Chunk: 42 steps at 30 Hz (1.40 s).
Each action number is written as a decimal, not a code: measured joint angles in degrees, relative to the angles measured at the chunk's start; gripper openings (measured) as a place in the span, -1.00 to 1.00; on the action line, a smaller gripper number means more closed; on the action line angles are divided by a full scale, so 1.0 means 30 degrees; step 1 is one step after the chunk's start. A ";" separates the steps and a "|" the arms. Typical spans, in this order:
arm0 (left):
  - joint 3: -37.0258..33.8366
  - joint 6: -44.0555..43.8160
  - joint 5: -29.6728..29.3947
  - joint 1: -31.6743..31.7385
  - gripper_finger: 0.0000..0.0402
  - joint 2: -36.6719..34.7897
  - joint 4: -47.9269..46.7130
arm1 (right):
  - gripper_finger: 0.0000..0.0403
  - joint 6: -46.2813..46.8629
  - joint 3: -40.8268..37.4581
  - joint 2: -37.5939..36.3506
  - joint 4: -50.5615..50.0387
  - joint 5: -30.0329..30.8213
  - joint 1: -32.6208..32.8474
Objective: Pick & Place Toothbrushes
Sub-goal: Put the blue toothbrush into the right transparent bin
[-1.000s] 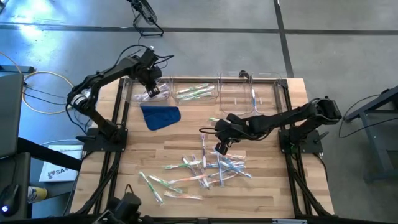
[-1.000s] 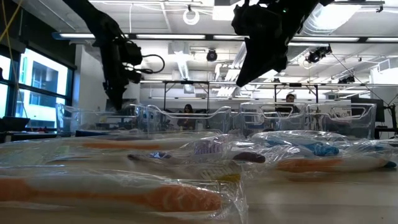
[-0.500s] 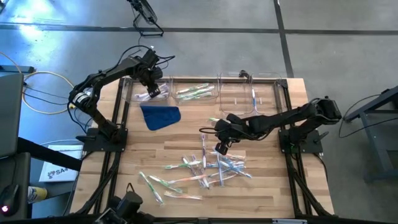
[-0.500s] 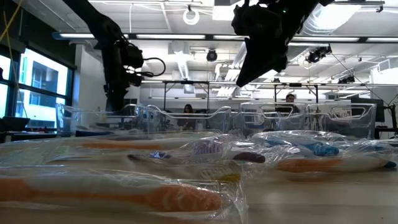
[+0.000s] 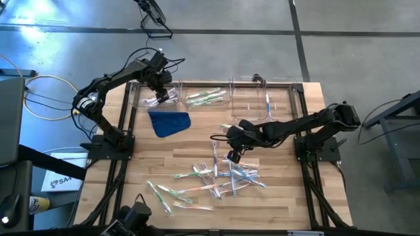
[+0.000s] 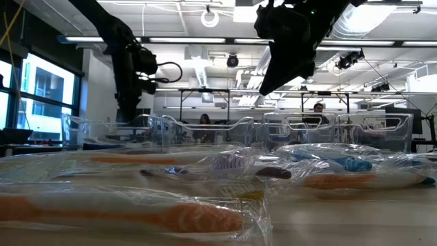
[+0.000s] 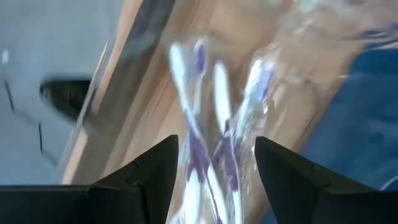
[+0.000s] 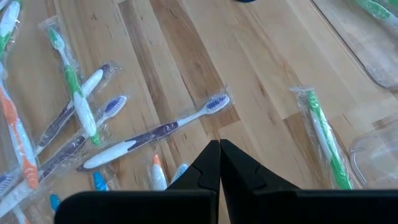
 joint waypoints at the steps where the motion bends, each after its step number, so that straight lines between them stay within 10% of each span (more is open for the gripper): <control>1: 0.0000 0.0368 0.0359 -0.0122 0.04 -0.0006 0.0219 | -0.99 0.0011 0.0000 0.0000 0.0000 0.0007 0.0000; 23: 0.0022 0.2150 0.0476 -0.8774 0.04 -0.2812 0.9879 | -0.99 0.1586 0.0000 0.0000 0.0000 0.0219 0.0095; 30: -0.0063 0.2181 -0.3121 -1.0505 0.04 -0.3652 1.1772 | -0.99 0.1779 0.0000 0.0000 0.0000 0.0214 0.0102; 42: -0.6925 0.1492 -0.3821 -1.0867 0.04 -0.9266 1.5315 | -0.99 0.1442 0.0000 0.0000 -0.0118 0.0238 0.0087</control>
